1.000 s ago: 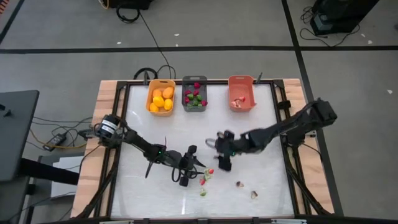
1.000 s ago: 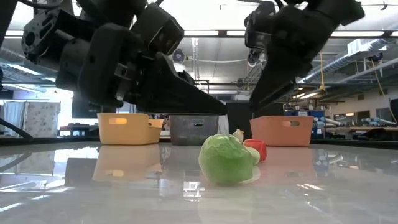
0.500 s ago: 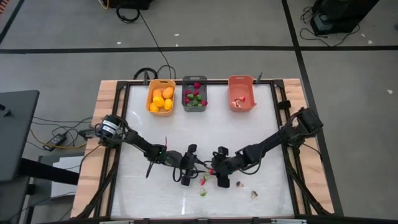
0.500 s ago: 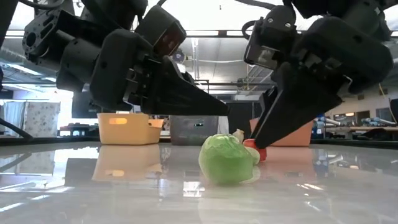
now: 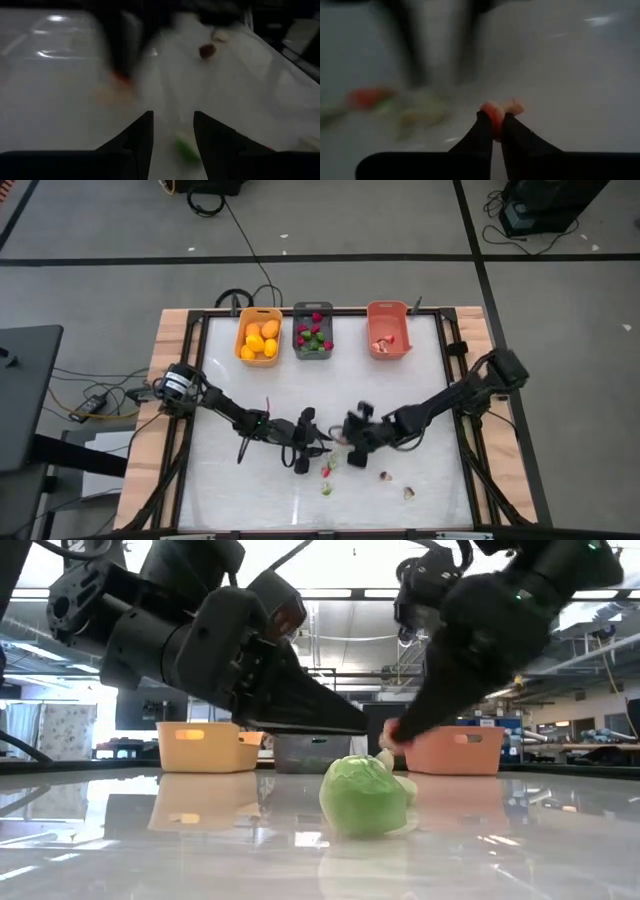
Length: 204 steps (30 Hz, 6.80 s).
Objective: Sort produce into baskets
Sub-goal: Put the red mushroom into the orange bin, then put the green mushroom into the orange bin, then put the red mushroom into the orange bin
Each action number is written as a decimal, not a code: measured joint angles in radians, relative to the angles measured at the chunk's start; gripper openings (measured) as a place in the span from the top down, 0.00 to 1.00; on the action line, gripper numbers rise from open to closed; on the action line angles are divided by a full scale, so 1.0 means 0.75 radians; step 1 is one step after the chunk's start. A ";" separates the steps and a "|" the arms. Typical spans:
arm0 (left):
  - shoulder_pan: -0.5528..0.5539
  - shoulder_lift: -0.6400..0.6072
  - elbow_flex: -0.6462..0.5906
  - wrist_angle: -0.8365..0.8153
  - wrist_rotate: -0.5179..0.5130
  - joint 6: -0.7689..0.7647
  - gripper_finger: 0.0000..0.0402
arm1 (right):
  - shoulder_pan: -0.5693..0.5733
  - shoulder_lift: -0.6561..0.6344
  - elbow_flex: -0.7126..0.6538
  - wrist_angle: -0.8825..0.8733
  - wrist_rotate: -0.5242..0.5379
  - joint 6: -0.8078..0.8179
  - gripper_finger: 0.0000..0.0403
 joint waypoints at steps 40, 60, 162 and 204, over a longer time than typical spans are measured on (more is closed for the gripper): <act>0.016 0.000 -0.001 -0.100 -0.287 -0.116 0.63 | -1.062 -0.536 0.000 -0.762 0.108 -0.298 0.62; 0.014 0.003 -0.001 -0.086 0.095 0.142 0.63 | -0.650 -0.532 0.000 -0.615 -0.029 -0.038 0.68; 0.033 0.152 0.077 0.212 0.235 -0.178 0.72 | -0.817 -0.799 -0.227 -0.561 0.490 -0.121 0.84; -0.133 0.226 0.087 -0.092 -0.097 0.240 0.81 | -0.233 -0.819 -0.227 -0.377 0.199 0.213 0.56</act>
